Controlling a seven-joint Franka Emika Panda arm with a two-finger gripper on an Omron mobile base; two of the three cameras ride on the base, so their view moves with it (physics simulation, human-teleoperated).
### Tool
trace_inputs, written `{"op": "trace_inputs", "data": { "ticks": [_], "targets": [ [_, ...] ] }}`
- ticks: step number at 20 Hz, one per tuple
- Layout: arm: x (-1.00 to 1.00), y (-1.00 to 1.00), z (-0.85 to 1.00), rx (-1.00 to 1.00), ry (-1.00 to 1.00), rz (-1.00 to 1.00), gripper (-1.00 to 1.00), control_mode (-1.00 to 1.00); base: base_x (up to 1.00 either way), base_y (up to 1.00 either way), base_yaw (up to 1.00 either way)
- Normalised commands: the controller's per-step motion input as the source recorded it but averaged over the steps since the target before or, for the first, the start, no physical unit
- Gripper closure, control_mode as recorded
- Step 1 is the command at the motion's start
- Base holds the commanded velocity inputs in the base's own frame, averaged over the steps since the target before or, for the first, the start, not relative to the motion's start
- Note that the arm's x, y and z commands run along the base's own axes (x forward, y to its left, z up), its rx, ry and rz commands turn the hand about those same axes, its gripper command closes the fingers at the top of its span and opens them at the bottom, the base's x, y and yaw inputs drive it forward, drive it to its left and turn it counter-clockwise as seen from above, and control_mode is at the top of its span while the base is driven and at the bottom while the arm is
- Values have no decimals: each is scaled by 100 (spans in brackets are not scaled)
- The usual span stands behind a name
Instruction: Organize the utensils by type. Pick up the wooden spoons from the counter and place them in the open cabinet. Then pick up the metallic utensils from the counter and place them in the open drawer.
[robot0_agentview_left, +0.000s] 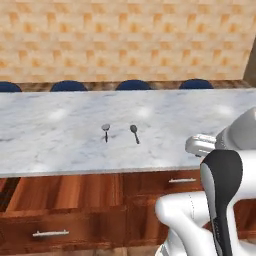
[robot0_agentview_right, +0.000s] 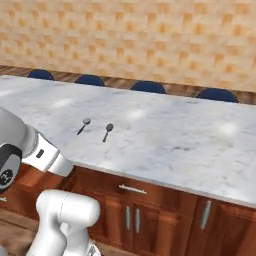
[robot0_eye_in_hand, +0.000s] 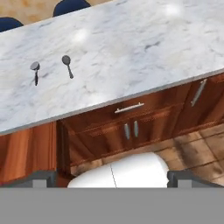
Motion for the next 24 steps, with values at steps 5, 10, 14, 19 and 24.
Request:
{"op": "trace_inputs", "data": {
  "ticks": [5, 10, 14, 19, 24],
  "targets": [
    [0, 0, 0, 0, 0, 0, -100, 100, 45, -25, 68],
    [0, 0, 0, 0, 0, 0, -100, 100, 28, -43, 54],
    [0, 0, 0, 0, 0, 0, -100, 100, 7, -52, 49],
    [0, 0, 0, 0, 0, 0, -100, 100, 11, -52, 47],
    [0, 0, 0, 0, 0, 0, -100, 100, 14, -58, 38]
  ]
}}
